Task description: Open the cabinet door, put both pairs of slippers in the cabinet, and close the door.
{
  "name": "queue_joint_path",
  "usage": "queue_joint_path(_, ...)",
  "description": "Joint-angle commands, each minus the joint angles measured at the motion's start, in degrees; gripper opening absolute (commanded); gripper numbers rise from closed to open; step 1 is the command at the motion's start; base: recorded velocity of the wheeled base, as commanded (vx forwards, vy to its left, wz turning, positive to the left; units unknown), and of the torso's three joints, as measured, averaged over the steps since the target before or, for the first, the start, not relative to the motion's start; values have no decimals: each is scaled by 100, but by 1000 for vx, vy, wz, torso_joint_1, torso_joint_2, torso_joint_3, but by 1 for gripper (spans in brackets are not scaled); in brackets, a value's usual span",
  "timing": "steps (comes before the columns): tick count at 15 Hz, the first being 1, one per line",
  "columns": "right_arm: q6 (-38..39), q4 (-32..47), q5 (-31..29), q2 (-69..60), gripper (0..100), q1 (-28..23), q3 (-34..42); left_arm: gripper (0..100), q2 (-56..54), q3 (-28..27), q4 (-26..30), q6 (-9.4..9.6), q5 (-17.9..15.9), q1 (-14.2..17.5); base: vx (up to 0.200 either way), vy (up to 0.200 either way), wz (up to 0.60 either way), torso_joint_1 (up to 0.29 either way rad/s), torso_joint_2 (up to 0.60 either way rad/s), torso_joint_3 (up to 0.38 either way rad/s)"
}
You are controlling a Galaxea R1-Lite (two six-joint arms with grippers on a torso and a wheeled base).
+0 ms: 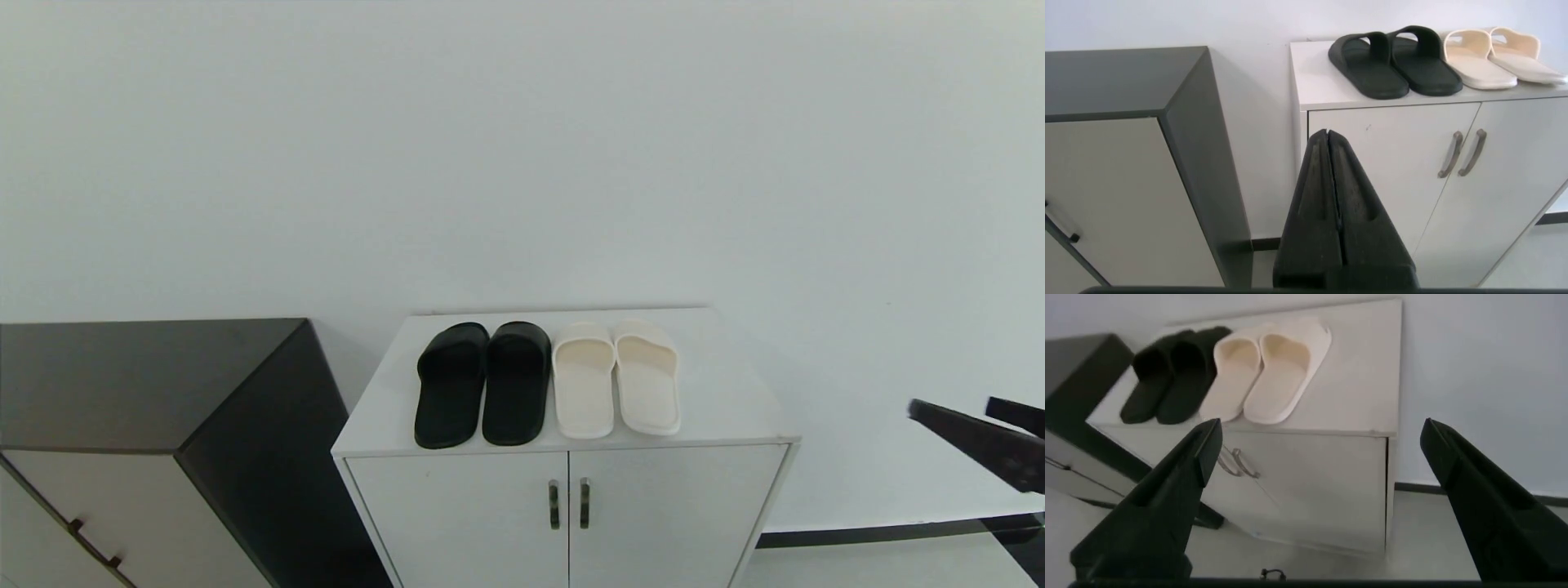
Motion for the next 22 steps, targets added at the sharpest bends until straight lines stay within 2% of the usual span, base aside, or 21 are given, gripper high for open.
queue_joint_path(1,89,-377,-783,1666,100,943,-596,0,7,1,-1,-3,-2,0,0,0,0,0,0,0)
queue_joint_path(6,344,-1151,-1926,3644,100,1567,-1862,0,7,-8,-1,6,-2,0,0,0,0,0,0,0)
queue_joint_path(14,440,-1239,-2067,6079,100,1479,-4120,0,7,1,-1,-3,7,0,0,0,0,0,0,0)
queue_joint_path(22,185,-1221,-2084,7441,100,996,-5447,0,7,1,-1,-3,7,0,0,0,0,0,0,0)
